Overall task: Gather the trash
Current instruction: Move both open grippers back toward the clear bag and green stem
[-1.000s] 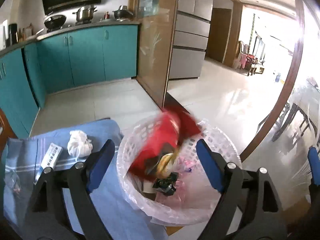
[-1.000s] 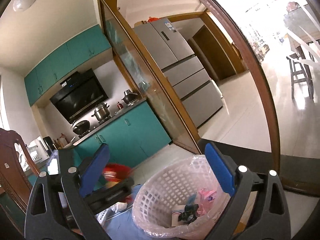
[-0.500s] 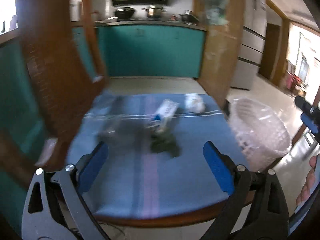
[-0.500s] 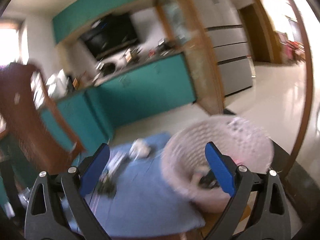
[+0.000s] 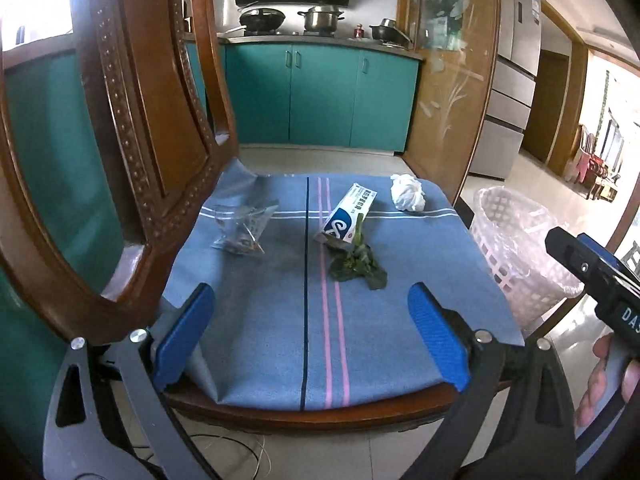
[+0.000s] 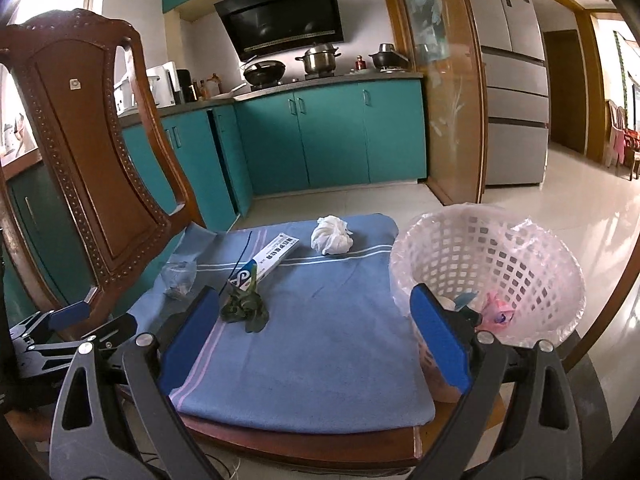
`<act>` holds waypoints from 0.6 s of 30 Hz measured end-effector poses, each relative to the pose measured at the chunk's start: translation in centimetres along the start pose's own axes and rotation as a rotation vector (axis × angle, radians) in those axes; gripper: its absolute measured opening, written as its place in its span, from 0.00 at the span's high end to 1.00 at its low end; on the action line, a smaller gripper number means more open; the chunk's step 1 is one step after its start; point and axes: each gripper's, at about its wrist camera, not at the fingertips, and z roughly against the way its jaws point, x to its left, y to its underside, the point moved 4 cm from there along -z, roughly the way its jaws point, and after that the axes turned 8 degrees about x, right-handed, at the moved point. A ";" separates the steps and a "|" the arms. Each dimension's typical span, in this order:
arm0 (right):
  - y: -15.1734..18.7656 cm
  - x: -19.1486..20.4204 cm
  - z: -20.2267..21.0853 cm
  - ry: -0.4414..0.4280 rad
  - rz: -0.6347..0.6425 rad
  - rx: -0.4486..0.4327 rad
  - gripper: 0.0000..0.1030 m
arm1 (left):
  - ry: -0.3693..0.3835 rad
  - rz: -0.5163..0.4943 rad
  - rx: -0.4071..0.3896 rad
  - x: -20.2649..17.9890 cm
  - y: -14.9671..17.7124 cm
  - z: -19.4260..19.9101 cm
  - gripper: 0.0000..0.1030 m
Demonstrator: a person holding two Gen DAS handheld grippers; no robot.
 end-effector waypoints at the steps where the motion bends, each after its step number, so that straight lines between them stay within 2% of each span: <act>1: 0.0 -0.1 0.0 0.004 0.000 0.000 0.09 | 0.001 0.003 0.001 0.1 0.0 0.0 0.06; 18: -0.1 -0.4 -0.1 0.013 0.000 0.000 0.09 | -0.004 -0.003 0.014 -0.3 0.1 -0.5 0.06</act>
